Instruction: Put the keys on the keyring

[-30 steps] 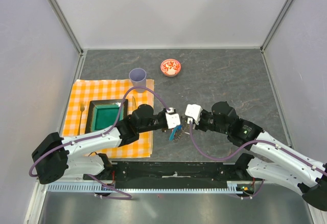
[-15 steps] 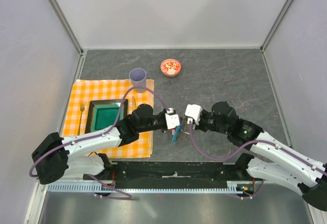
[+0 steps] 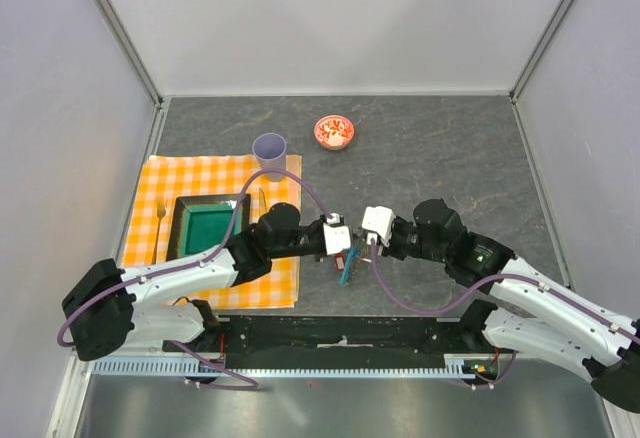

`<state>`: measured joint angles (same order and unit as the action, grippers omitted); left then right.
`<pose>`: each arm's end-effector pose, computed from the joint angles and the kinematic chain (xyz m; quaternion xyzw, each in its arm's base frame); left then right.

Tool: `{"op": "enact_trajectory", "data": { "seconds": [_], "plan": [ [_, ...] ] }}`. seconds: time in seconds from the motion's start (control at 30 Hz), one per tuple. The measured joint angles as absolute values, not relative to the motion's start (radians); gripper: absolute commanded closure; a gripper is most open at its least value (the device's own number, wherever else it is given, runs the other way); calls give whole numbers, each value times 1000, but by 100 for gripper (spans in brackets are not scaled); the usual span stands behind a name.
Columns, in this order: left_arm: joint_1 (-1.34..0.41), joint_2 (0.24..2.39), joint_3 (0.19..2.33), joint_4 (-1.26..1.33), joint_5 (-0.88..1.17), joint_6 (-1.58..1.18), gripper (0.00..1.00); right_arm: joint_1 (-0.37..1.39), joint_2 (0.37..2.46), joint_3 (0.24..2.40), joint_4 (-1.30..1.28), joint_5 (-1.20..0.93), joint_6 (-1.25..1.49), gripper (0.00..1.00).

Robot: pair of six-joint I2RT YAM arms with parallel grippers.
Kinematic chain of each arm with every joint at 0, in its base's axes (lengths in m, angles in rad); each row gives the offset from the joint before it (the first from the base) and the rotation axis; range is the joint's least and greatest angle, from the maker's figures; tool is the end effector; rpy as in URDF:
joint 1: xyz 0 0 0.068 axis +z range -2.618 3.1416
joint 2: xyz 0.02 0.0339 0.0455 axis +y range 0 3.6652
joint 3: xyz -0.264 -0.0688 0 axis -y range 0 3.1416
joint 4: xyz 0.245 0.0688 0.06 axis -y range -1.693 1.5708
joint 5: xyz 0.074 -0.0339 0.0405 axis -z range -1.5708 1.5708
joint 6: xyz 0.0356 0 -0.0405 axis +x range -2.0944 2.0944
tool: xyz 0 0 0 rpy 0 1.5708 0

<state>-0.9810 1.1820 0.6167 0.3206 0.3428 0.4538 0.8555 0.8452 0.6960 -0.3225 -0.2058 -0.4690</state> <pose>0.1365 -0.2255 0.2512 0.5896 0.5161 -0.2878 0.5505 0.1211 0.1504 0.2845 -0.5639 0.6360 0.1857 0.4930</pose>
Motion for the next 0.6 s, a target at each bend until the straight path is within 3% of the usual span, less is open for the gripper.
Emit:
{"op": "enact_trajectory", "data": {
  "seconds": [0.6],
  "plan": [
    [-979, 1182, 620, 307, 394, 461, 98, 860, 845, 694, -323, -269, -476, 100]
  ]
}}
